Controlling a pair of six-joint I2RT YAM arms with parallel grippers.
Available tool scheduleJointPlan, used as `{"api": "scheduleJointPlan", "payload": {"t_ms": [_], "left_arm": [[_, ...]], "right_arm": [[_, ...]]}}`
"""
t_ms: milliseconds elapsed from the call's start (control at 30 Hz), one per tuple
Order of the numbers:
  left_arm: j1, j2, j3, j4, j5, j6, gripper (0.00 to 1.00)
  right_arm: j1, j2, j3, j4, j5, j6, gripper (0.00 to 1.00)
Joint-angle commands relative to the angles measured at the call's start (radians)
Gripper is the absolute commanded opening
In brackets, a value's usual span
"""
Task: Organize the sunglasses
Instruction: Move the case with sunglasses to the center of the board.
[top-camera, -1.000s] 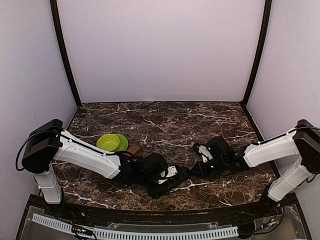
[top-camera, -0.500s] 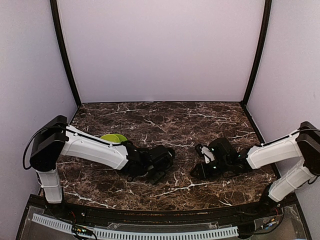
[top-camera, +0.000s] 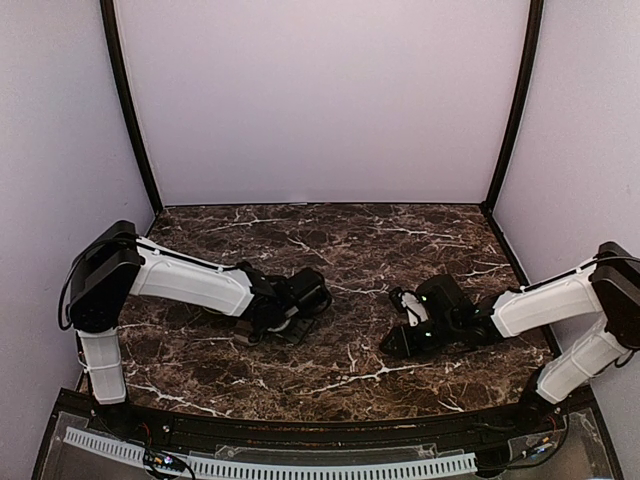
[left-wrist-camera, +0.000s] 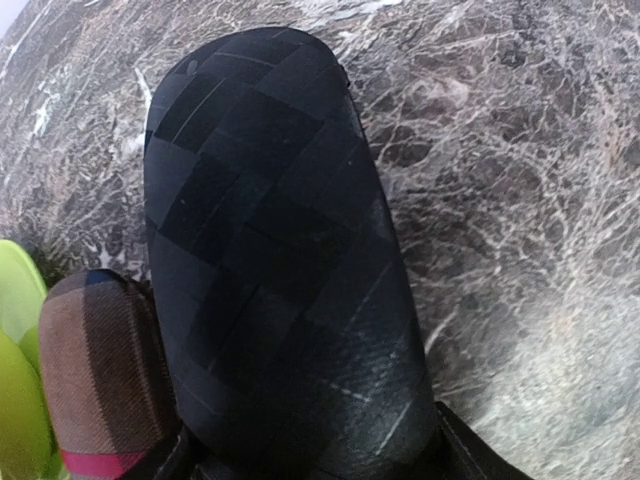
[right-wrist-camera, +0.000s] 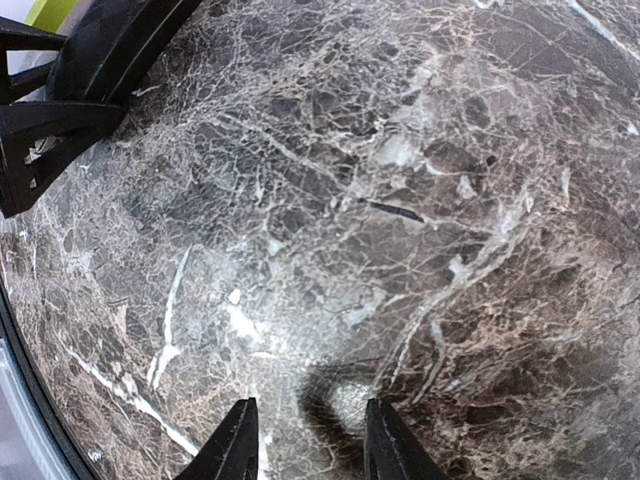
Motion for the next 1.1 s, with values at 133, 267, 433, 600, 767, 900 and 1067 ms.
{"api": "scheduleJointPlan", "payload": {"t_ms": [133,267,433,600,767,900,1067], "left_arm": [[-0.03,0.011,0.02,0.017,0.123,-0.052,0.81],[-0.042,0.011,0.032,0.014,0.125,-0.053,0.89],[-0.065,-0.013,0.037,0.021,0.13,-0.044,0.91],[-0.066,-0.058,0.034,0.003,0.101,-0.02,0.93],[-0.061,-0.155,-0.004,-0.01,0.075,0.039,0.98],[-0.012,-0.31,-0.089,0.046,0.118,0.07,0.99],[0.103,-0.502,-0.21,0.149,0.15,0.075,0.99]], "right_arm": [[-0.004,0.021,0.019,0.025,-0.006,-0.004,0.37],[-0.002,0.02,0.017,0.028,-0.007,-0.001,0.37],[-0.003,0.011,0.021,0.013,0.0,-0.005,0.37],[-0.004,-0.006,0.032,-0.016,0.013,-0.008,0.37],[-0.004,-0.042,0.063,-0.093,0.075,-0.025,0.41],[-0.008,-0.079,0.096,-0.159,0.141,-0.037,0.47],[-0.036,-0.109,0.137,-0.236,0.208,-0.04,0.67]]}}
